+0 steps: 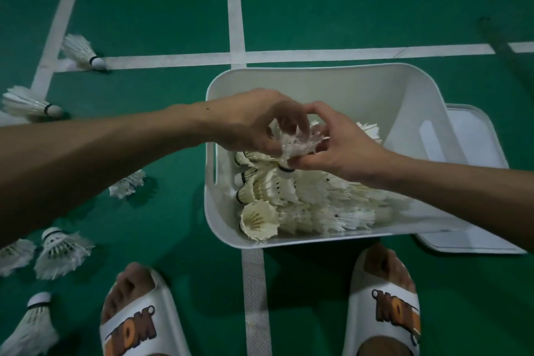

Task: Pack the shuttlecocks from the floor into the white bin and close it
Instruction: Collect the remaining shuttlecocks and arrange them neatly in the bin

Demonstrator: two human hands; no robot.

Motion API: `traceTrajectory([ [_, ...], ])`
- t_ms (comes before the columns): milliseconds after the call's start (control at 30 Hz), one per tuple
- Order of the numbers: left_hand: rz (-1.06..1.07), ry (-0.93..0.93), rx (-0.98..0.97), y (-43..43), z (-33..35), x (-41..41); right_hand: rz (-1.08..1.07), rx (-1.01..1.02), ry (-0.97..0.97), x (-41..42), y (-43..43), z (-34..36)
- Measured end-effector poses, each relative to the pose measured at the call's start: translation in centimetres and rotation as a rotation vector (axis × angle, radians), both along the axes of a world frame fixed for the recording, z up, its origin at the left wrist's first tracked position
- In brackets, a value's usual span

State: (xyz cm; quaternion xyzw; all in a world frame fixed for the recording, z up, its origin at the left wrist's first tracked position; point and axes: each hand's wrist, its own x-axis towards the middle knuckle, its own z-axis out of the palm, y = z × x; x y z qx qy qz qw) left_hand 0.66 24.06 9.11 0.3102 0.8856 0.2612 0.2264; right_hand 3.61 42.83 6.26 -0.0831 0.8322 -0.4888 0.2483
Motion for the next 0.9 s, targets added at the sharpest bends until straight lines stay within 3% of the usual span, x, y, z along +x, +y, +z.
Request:
traceTrajectory([
  [100, 0.198, -0.023, 0.084, 0.3, -0.6, 0.3, -0.058, 0.019, 0.02, 0.0, 0.4, -0.1],
  [233, 0.318, -0.378, 0.133, 0.3, -1.0, 0.8, -0.123, -0.033, 0.007, 0.1, 0.7, -0.2],
  [400, 0.255, -0.229, 0.056, 0.3, -0.7, 1.1, -0.045, -0.01, 0.026, 0.2, 1.1, 1.2],
  [900, -0.024, 0.045, -0.136, -1.2, -0.2, 1.5, 0.303, 0.368, 0.257, 1.2, 0.6, 2.9],
])
